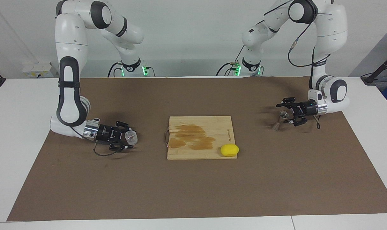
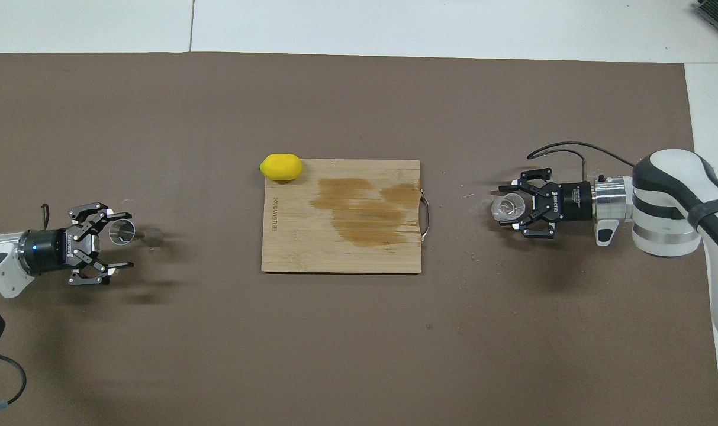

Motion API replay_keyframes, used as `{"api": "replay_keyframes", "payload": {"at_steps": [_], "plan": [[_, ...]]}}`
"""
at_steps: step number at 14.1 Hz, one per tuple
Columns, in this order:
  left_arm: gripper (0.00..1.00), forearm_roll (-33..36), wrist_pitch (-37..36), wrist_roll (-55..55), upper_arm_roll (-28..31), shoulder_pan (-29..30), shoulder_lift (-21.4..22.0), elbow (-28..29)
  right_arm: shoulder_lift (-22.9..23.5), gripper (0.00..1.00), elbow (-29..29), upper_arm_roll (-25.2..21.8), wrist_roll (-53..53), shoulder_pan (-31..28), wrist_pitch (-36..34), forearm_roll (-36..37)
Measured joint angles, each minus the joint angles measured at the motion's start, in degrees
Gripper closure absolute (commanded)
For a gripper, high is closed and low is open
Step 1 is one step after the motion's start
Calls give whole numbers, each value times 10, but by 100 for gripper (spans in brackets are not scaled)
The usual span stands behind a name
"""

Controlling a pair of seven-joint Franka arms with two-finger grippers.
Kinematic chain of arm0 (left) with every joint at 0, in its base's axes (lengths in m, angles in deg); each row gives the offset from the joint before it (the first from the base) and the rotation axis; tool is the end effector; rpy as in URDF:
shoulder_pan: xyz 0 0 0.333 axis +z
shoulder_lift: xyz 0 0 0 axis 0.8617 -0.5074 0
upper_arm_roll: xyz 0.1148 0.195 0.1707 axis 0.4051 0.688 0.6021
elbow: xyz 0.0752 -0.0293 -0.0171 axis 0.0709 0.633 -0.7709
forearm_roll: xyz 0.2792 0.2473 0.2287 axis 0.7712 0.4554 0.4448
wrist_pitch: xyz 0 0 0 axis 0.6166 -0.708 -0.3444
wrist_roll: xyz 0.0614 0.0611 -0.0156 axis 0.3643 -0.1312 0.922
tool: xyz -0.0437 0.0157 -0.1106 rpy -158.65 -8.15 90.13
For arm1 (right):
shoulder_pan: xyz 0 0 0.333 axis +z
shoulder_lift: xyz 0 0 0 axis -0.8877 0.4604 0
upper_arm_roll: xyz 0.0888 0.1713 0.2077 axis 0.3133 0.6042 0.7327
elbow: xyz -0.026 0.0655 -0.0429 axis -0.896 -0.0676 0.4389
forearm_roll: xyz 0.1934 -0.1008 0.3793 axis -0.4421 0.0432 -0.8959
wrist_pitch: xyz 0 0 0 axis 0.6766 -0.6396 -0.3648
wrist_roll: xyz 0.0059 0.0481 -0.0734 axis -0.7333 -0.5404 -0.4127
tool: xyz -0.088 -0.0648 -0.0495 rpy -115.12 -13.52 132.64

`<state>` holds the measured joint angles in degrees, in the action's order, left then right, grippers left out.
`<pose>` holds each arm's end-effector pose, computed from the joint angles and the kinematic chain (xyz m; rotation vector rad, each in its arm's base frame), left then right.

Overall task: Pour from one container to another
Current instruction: 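Close the left gripper around the small metal cup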

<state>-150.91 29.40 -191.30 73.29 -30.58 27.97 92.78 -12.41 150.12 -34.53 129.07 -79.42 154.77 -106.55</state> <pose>0.5116 0.1236 0.1729 1.3451 -1.1526 1.1872 0.5997 -0.0362 0.1418 -1.4401 1.6748 0.9898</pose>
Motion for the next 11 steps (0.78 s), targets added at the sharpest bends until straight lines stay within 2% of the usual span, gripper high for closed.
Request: {"api": "replay_keyframes", "payload": {"at_steps": [1,3,7,11], "plan": [[0,0,0,0,0,0,0,0,0,43,0,0,0,0,0,0],[1,0,0,-1,0,-1,0,0,0,59,0,0,0,0,0,0],[2,0,-1,-1,-2,-2,0,1,0,84,-3,0,0,0,0,0],[5,-3,-2,-1,-3,-2,0,1,-1,91,-11,1,-1,2,0,0]]}}
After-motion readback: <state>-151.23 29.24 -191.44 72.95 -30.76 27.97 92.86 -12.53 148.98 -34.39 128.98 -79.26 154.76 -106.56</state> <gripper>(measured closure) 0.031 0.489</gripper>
